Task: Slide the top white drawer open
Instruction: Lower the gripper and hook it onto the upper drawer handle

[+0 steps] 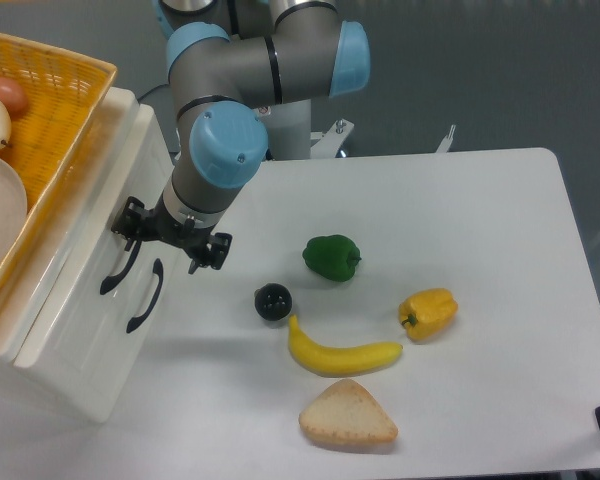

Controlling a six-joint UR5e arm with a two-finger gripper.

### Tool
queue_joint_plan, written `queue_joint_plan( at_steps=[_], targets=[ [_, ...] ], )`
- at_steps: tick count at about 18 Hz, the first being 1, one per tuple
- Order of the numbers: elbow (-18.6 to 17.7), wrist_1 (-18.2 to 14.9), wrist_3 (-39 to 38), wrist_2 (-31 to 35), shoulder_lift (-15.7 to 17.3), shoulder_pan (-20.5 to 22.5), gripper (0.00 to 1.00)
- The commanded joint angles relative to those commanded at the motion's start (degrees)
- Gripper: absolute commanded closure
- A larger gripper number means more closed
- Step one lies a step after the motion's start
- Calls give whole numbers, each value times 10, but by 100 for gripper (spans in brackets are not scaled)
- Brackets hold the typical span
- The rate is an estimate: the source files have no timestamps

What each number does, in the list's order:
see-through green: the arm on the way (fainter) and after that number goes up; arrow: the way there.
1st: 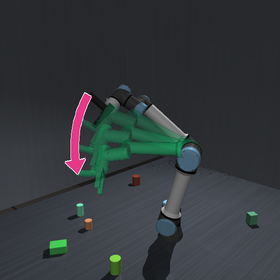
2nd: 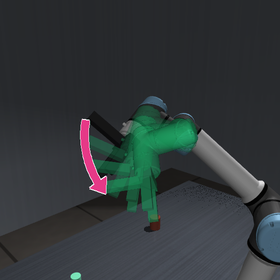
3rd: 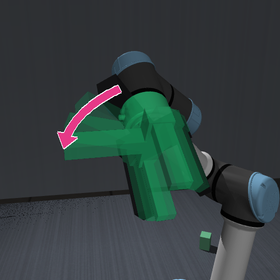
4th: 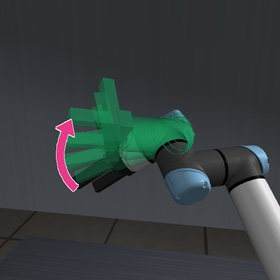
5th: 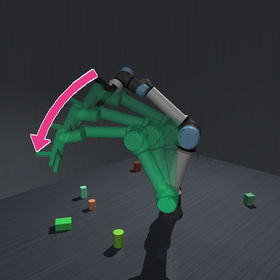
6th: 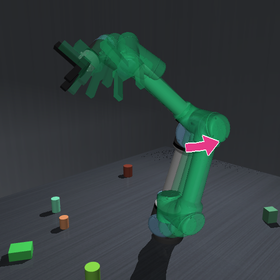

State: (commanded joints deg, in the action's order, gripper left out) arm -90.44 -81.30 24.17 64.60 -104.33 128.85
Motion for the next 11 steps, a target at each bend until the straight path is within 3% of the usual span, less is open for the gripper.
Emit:
queue_joint_plan(
  at_steps=[11],
  targets=[
    [0,1,3,1,-4,0,0]
  ],
)
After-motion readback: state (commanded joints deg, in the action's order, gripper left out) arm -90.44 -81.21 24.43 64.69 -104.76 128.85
